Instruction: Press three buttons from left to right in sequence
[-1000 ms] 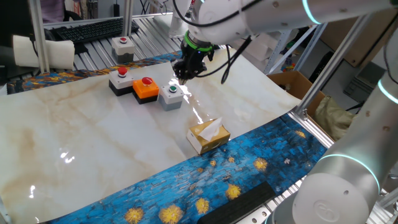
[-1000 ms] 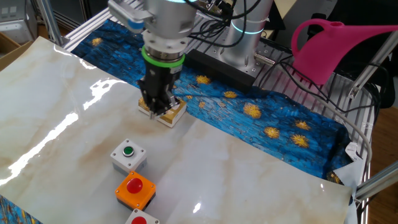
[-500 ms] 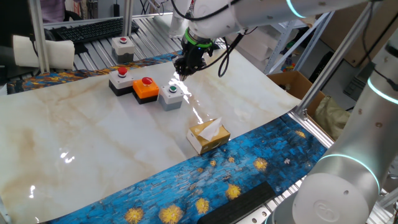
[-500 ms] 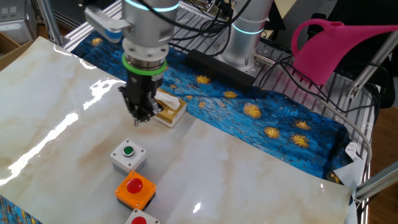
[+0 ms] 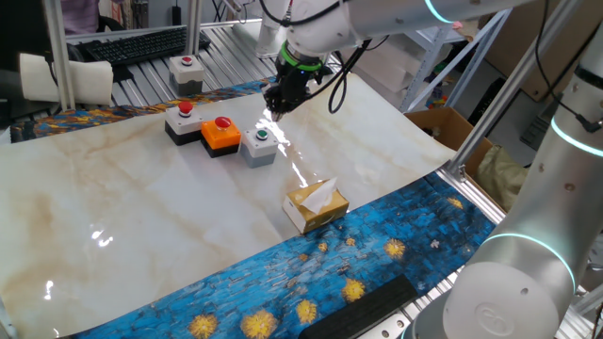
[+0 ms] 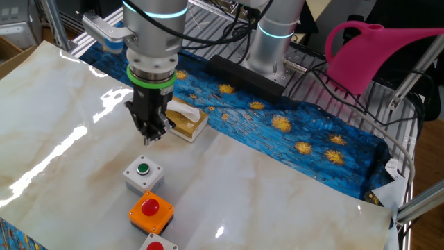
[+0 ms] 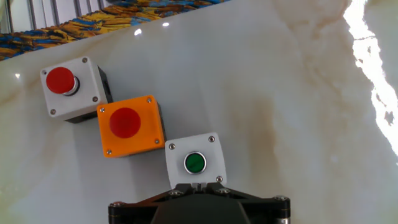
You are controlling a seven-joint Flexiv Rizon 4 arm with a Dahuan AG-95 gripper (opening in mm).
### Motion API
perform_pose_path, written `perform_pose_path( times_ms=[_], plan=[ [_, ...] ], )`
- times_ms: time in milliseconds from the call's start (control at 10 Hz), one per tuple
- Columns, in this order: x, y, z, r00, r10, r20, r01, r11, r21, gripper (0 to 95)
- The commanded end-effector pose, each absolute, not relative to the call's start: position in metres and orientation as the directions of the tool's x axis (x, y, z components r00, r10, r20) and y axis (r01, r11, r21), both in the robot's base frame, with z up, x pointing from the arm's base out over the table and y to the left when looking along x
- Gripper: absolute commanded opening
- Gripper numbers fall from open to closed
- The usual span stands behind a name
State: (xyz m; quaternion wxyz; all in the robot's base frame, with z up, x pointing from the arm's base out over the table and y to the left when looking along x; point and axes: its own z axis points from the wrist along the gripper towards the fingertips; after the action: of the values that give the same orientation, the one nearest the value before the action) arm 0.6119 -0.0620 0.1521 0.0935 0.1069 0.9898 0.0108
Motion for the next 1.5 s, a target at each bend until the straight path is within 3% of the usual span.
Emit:
perform_pose_path(
  times_ms=[100, 1000, 1100, 1200, 1300, 1400, 1500],
  plan=[
    [0.6151, -0.0622, 0.1503, -0.960, 0.212, -0.181, 0.209, 0.977, 0.039, 0.0],
    [0.6244, -0.0638, 0.1447, -0.932, 0.322, -0.169, 0.309, 0.946, 0.098, 0.0],
    [0.6244, -0.0638, 0.1447, -0.937, 0.305, -0.173, 0.293, 0.952, 0.091, 19.0],
    [0.6244, -0.0638, 0.1447, -0.938, 0.300, -0.173, 0.289, 0.953, 0.089, 57.0],
    [0.6244, -0.0638, 0.1447, -0.938, 0.299, -0.174, 0.288, 0.954, 0.085, 76.0],
    [0.6245, -0.0637, 0.1443, -0.938, 0.301, -0.172, 0.289, 0.953, 0.088, 76.0],
    [0.6245, -0.0635, 0.1438, -0.939, 0.299, -0.173, 0.287, 0.954, 0.090, 95.0]
  ],
)
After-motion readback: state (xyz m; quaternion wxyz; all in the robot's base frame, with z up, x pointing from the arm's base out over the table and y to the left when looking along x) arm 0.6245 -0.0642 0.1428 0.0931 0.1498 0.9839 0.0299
